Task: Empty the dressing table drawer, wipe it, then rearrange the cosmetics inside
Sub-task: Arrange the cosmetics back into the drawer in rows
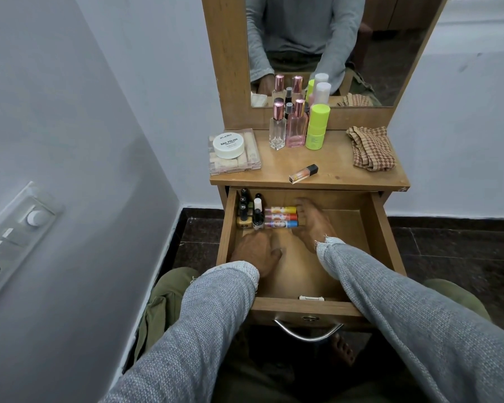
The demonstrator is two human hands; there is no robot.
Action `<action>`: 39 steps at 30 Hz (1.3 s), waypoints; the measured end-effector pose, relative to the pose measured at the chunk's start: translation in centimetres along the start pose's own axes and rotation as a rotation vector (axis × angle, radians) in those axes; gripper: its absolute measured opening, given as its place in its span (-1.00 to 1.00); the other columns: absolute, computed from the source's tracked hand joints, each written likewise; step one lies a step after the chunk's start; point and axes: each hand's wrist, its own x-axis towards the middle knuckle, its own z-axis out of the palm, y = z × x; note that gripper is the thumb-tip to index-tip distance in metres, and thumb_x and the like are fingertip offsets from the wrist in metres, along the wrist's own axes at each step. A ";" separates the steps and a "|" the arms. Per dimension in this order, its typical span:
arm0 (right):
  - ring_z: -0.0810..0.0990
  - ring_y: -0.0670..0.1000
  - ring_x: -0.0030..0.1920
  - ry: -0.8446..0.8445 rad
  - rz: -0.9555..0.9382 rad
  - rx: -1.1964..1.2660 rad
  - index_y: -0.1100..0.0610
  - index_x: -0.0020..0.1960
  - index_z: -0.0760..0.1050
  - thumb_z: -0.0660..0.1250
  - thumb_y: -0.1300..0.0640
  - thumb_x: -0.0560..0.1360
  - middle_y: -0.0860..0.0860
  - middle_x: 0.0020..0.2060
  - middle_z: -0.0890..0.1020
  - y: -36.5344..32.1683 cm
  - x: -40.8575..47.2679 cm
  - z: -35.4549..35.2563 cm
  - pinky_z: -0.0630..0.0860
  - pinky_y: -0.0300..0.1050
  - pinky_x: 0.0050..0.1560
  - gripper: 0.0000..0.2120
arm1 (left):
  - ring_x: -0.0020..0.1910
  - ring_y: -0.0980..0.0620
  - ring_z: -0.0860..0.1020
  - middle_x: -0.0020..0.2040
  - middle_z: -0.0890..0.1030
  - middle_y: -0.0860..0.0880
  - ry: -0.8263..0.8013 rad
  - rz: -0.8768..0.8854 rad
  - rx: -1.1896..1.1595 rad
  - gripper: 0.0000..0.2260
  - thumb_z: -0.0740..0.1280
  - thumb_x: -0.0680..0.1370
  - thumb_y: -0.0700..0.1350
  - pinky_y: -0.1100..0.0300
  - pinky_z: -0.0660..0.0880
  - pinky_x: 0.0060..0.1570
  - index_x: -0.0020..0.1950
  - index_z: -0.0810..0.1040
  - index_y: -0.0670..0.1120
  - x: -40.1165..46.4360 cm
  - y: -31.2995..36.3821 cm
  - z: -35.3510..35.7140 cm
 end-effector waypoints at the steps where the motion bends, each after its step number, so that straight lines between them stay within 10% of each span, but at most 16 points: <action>1: 0.60 0.14 0.06 0.020 0.013 0.000 0.15 0.20 0.47 0.36 0.18 0.47 0.12 0.06 0.59 0.1 0.2 0.1 0.51 0.12 0.17 -0.69 | 0.28 -0.10 0.48 0.31 0.51 -0.11 -0.006 0.004 0.000 -0.58 0.28 0.59 0.03 0.08 0.42 0.26 0.39 0.41 -0.12 0.0 0.0 0.0; 5: 0.64 -0.04 -0.25 0.062 0.091 0.159 0.05 -0.09 0.55 0.31 0.19 0.51 0.11 -0.07 0.63 -0.2 -0.2 0.1 0.61 -0.09 -0.05 -0.93 | 0.27 -0.11 0.49 0.31 0.51 -0.11 -0.022 0.011 -0.005 -0.57 0.29 0.58 0.04 0.05 0.44 0.27 0.39 0.39 -0.10 0.0 0.0 0.1; 10: 0.51 0.16 0.19 -0.023 0.048 0.110 0.17 0.39 0.31 0.40 0.22 0.45 0.16 0.21 0.51 -0.2 -0.5 -0.9 0.45 0.01 0.20 -0.46 | 0.29 -0.12 0.46 0.31 0.51 -0.12 -0.037 0.014 -0.004 -0.56 0.30 0.57 0.03 0.03 0.44 0.27 0.40 0.36 -0.10 0.1 0.0 0.1; 29: 0.50 0.07 0.19 -0.001 0.040 0.218 0.07 0.39 0.30 0.48 0.31 0.34 0.09 0.30 0.43 -0.2 -0.9 -1.1 0.49 -0.11 0.18 -0.31 | 0.33 -0.13 0.41 0.35 0.47 -0.12 -0.036 0.020 0.003 -0.55 0.31 0.57 0.02 0.04 0.38 0.31 0.41 0.36 -0.10 0.1 0.0 0.1; 39: 0.45 -0.06 -0.24 0.538 -0.471 -0.132 0.18 -0.03 0.55 0.37 0.22 0.45 0.05 -0.14 0.53 -1.7 -2.3 -8.7 0.43 -0.25 -0.25 -0.90 | 0.35 -0.13 0.39 0.37 0.45 -0.12 -0.053 0.042 0.050 -0.56 0.28 0.59 0.02 0.04 0.36 0.30 0.42 0.33 -0.10 0.2 0.1 -0.1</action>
